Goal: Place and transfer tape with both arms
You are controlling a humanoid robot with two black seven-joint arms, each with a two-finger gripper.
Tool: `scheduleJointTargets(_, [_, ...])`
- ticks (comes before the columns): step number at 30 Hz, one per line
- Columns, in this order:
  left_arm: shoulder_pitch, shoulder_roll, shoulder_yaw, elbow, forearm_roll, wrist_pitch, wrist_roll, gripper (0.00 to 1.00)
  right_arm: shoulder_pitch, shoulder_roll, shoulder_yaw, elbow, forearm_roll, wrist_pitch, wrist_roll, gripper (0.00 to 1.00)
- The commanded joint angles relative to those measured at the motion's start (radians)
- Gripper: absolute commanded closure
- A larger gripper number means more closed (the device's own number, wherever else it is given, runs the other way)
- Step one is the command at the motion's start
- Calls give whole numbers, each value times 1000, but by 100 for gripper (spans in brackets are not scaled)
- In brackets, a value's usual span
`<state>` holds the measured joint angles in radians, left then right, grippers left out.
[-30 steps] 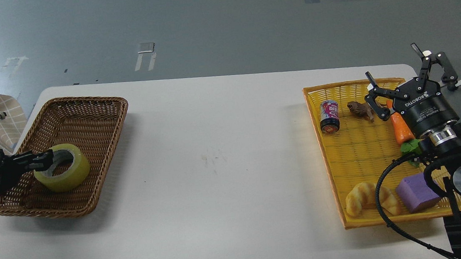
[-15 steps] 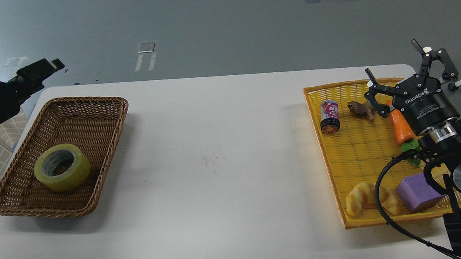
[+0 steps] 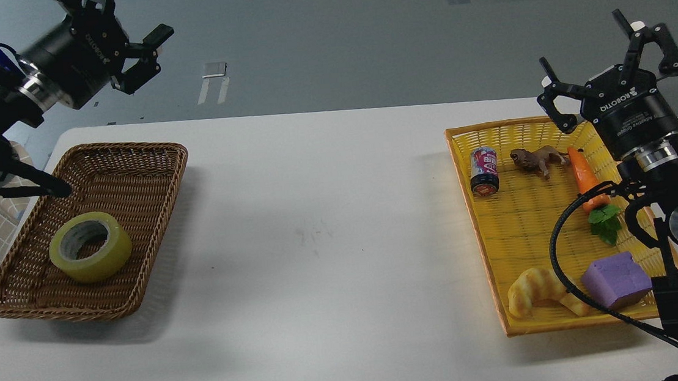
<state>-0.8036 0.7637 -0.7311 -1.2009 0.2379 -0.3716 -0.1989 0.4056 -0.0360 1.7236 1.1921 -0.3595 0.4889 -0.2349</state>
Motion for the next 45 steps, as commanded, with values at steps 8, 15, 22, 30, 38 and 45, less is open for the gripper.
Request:
scheduleJointTargets(8, [155,-171,-177,-46,-40,-110,3,2,136,-5,-84,-132,1,0,-18,0])
scheduleJointTargets(15, [208,-237,-179,-46,-38,-117,6,2,182,-36,-136,-170,-4,0,-50,0])
scheduleJointTargets(22, [208,-302,-198,-37,-38,-117,7,2,179,-30,-150,-170,-12,0,-41,0])
scheduleJointTargets(30, [207,-333,-214,3,-31,-117,13,2,171,-28,-148,-169,-12,0,-38,0])
scheduleJointTargets(38, [196,-389,-215,3,-31,-117,3,2,168,-16,-148,-157,-7,0,-37,0])
scheduleJointTargets(45, [192,-406,-228,3,-35,-117,3,2,168,-9,-144,-155,-4,0,-37,0])
